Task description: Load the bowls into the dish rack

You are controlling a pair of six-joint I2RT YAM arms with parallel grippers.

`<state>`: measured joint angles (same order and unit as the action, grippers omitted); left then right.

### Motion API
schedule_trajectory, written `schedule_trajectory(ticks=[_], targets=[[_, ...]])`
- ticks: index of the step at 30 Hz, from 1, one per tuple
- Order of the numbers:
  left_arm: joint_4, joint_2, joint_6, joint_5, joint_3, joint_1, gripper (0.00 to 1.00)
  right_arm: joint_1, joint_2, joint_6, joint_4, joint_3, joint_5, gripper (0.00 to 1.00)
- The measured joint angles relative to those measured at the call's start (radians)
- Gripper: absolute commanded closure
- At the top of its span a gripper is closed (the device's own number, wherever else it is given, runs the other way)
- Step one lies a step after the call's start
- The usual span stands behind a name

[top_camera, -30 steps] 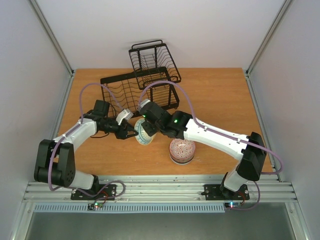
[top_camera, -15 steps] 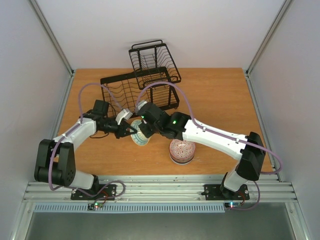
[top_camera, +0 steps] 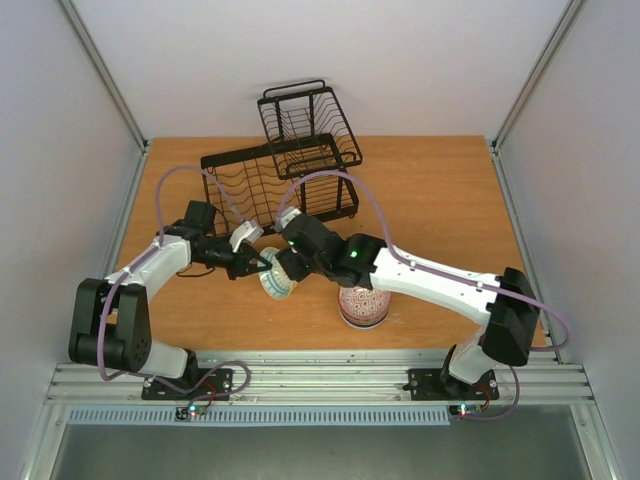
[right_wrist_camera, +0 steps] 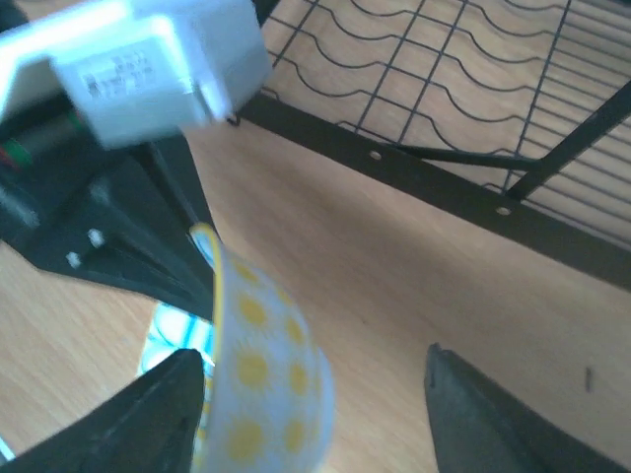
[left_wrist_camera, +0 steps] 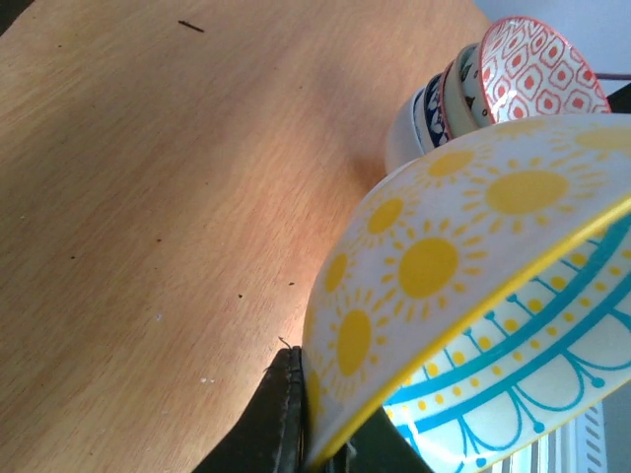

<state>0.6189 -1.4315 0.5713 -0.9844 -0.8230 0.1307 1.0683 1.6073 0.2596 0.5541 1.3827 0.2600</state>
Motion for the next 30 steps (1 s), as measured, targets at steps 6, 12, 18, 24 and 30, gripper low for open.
schedule_trajectory(ticks=[6,12,18,24,30], targets=[[0.018,0.0,0.06,-0.075,0.0,-0.077,1.0,-0.004,-0.158,-0.057,-0.04,-0.13,-0.053,0.12],[0.008,0.0,0.066,-0.136,0.0,-0.136,1.0,-0.016,-0.301,-0.127,-0.146,-0.27,-0.251,0.04],[0.153,-0.06,0.172,-0.209,-0.068,-0.152,0.99,-0.027,-0.301,-0.173,-0.264,-0.367,-0.452,0.03],[0.517,-0.192,0.523,-0.276,-0.208,-0.153,1.0,-0.027,-0.288,-0.18,-0.336,-0.376,-0.507,0.02],[0.776,-0.264,0.825,-0.312,-0.256,-0.154,0.99,-0.027,-0.267,-0.175,-0.369,-0.376,-0.492,0.01]])
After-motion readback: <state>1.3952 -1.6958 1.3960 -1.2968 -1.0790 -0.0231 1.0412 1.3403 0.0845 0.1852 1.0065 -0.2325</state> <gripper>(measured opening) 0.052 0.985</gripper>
